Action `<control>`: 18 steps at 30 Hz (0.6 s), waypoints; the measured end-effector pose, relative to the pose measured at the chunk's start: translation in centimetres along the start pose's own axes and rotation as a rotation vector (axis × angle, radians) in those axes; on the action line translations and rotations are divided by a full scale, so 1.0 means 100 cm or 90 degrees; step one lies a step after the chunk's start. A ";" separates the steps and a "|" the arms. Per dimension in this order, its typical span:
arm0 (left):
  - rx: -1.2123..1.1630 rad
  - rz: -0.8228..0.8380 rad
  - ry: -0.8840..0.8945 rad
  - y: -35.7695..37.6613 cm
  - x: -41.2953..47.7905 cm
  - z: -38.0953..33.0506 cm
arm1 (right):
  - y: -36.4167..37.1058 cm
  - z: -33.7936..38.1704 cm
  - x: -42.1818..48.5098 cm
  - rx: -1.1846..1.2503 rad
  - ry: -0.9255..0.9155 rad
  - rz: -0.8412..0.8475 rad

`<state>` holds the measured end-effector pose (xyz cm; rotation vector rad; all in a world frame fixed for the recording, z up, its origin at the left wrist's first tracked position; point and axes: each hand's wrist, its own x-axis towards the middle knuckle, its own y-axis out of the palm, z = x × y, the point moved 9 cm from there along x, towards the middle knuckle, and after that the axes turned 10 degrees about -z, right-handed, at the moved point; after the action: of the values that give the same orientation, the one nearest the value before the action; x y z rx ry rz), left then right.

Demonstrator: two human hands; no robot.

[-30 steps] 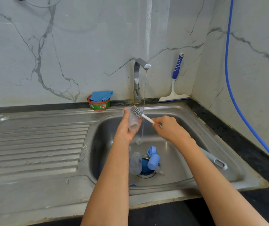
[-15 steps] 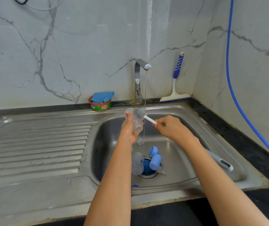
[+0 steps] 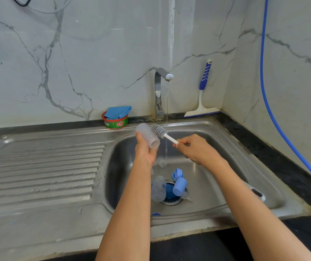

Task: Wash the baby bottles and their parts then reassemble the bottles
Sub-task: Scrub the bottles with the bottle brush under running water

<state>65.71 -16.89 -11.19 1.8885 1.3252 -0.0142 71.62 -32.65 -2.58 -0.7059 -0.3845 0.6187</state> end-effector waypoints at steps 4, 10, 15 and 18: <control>0.043 0.072 0.023 0.013 -0.008 0.001 | 0.001 -0.004 0.005 0.008 -0.008 -0.074; -0.071 0.105 -0.057 0.017 -0.016 0.005 | 0.003 0.009 0.004 0.037 -0.058 -0.077; -0.034 0.054 -0.010 0.009 -0.005 -0.001 | 0.007 0.013 0.001 -0.028 -0.082 -0.023; -0.019 0.062 -0.008 0.008 -0.005 -0.002 | 0.002 0.003 0.005 -0.048 -0.047 -0.049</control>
<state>66.05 -17.26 -10.41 1.9226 1.2177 0.0424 71.78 -32.04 -2.49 -0.7381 -0.5034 0.5608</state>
